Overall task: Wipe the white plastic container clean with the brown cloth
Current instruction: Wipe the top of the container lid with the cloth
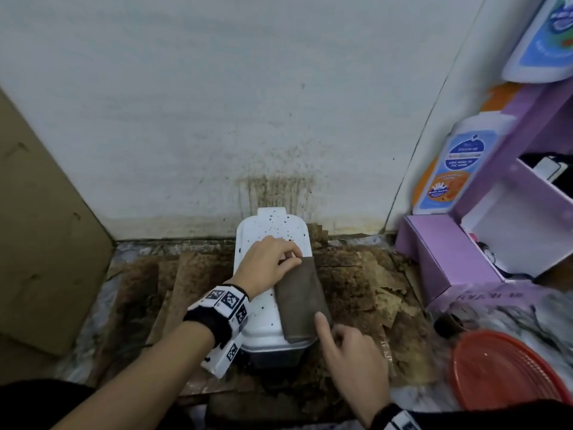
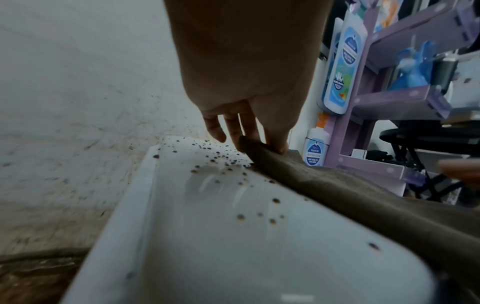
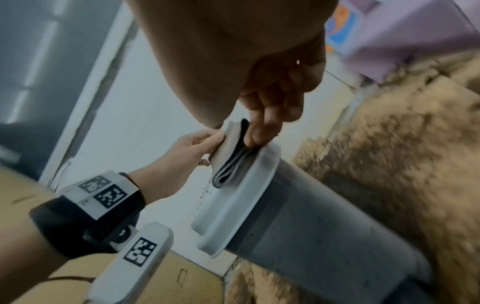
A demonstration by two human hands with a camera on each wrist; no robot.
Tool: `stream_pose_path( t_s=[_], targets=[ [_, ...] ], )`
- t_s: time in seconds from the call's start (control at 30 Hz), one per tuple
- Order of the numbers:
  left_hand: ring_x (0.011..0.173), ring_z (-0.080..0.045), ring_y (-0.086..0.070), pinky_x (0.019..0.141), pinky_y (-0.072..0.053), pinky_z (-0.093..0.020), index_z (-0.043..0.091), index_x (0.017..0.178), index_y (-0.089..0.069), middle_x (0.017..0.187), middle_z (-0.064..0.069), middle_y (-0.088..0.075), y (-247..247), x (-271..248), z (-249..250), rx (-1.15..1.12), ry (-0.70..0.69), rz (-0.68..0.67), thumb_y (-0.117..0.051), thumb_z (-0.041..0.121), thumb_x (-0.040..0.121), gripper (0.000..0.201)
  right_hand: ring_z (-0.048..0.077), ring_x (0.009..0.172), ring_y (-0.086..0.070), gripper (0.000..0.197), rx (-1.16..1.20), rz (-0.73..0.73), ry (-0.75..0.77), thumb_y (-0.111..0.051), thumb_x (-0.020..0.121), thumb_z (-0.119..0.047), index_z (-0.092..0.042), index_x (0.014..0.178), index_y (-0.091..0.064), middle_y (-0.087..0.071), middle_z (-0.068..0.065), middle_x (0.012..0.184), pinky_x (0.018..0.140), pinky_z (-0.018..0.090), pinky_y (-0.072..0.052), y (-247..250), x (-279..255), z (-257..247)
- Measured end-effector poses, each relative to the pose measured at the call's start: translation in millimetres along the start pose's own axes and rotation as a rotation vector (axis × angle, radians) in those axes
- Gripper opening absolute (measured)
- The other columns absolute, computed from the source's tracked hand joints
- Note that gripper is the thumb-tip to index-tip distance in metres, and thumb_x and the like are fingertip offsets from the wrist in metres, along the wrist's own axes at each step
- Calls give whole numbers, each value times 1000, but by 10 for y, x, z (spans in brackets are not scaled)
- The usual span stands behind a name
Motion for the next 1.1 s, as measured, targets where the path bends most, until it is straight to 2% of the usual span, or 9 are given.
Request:
stream_pose_path(
  t_s=[0.1,0.2,0.27,0.33,0.43,0.5,0.6,0.8,1.1],
  targets=[
    [107,-16,-50,94,-39,-39,34,113,-70,110,11,-63,37,-83,-94,18,29,61,-54,41,103,20,23,77,-62,56,-36,119,44,-37,95,-70,-23,71,-58,-63,-6,66,67,36,-45,179,-7,-101],
    [114,-12,-47,97,-35,-35,33,121,-65,118,11,-57,83,-318,-192,19,60,144,-52,38,104,22,13,64,-50,41,87,240,272,-49,96,-53,-25,66,-48,-53,-8,61,59,35,-39,166,150,-169],
    [117,-12,-46,98,-34,-33,32,125,-61,122,11,-53,109,-521,-256,36,85,192,-53,37,103,24,8,77,-50,25,80,266,458,-56,97,-42,-31,75,-49,-52,-13,76,69,30,-41,99,245,-257],
    [123,-12,-43,100,-31,-30,30,130,-56,129,11,-48,112,-731,-335,22,134,227,-53,39,102,29,8,106,-49,10,5,212,593,-55,98,-40,-30,98,-56,-54,-12,106,90,30,-43,1,316,-345],
    [134,-10,-40,110,-34,-36,26,143,-45,144,11,-40,23,-1003,-468,-92,226,204,-47,55,98,53,10,151,-18,45,-143,40,689,-39,104,-46,-23,143,-44,-29,-5,158,123,33,-22,-221,392,-421],
    [142,-10,-37,117,-33,-43,26,154,-32,156,12,-33,-76,-1126,-539,-172,281,155,-40,76,89,82,9,157,2,59,-262,-7,741,-24,107,-47,-21,160,-21,-3,-4,170,127,35,-5,-379,421,-429],
    [153,-9,-18,126,-19,-41,23,163,-5,166,16,-11,-216,-1233,-592,-239,351,62,-29,100,68,124,14,157,7,61,-390,0,771,-14,107,-43,-17,162,-7,3,0,170,125,37,0,-509,444,-408],
    [156,-6,-2,126,-14,-40,36,157,25,168,21,16,-448,-1363,-639,-284,375,-15,-56,96,62,138,8,154,21,62,-355,-33,733,-9,104,-41,-19,161,0,14,-2,168,125,32,10,-505,561,-475],
    [153,2,2,126,-18,-41,42,156,22,163,30,23,-510,-1361,-623,-317,296,71,-57,94,66,131,3,150,27,68,-326,-82,693,-1,99,-48,-23,162,4,19,-6,167,125,30,12,-528,977,-592]
  ],
)
Point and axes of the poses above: each hand's wrist, its own x-axis towards the middle knuckle, its own y-axis out of the back of the hand, z = x × y, the point moved 3 cm from there along x, towards the middle knuckle
